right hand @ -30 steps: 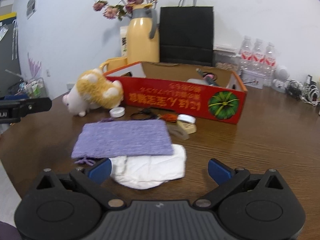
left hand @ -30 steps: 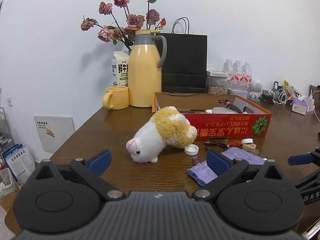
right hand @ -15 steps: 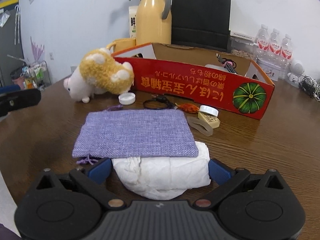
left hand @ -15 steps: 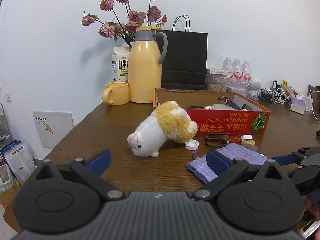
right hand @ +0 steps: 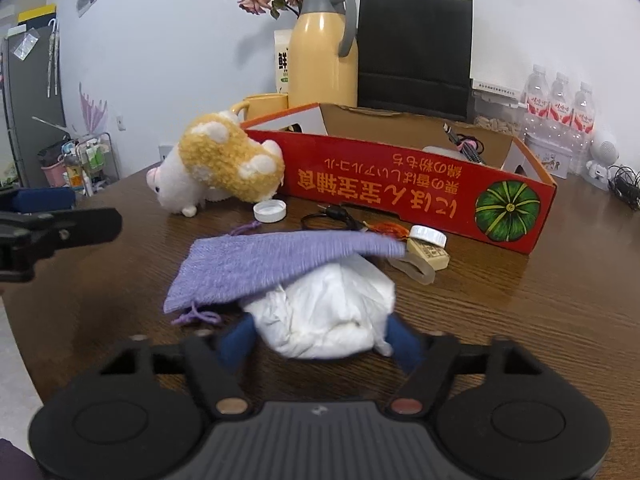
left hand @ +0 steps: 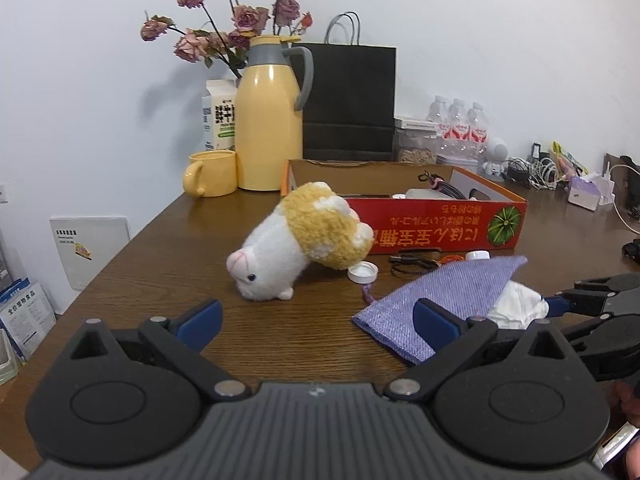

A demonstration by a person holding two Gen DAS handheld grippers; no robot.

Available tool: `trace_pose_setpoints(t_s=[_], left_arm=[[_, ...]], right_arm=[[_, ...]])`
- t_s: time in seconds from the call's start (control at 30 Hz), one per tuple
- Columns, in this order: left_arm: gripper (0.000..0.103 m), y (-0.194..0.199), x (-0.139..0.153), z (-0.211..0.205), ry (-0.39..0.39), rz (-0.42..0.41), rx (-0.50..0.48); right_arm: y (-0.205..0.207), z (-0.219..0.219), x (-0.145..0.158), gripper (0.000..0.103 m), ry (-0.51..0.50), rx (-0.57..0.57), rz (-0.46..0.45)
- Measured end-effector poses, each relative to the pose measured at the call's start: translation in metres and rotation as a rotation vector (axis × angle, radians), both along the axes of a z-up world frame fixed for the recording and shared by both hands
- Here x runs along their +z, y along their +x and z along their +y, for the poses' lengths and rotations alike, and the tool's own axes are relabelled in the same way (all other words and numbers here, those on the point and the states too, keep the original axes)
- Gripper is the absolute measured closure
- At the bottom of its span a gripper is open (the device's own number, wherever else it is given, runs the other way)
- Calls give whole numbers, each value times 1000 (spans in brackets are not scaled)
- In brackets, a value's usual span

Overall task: Organize objects
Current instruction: 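Grasp the white cloth with the right tool and lift it, then grasp the purple fabric pouch with the left tool while the right tool holds the cloth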

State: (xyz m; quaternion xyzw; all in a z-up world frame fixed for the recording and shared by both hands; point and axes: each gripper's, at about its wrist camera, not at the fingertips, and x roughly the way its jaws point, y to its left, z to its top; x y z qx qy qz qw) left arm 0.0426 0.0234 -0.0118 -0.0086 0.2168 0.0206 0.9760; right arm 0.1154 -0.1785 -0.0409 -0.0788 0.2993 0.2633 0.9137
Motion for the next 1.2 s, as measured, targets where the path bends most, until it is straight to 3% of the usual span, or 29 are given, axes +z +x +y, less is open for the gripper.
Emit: trace_pose_setpoints(t_s=[0.2,0.8,1.0,1.2], left_arm=[[0,8,-6,-12,10,27,-39],[0,43,-9,-44,13,88,-178],[0,67,-16,-63,59,136,-259],[0,98,-24,-75,120,190,-309]], right_arm=[[-2,-13,2,53,29,-15,-12],[-2,-82,16,54,55,-211,-121],[3,-102,14,54,64,-260,-132],[3,-103,11,54,79,-241,-127]])
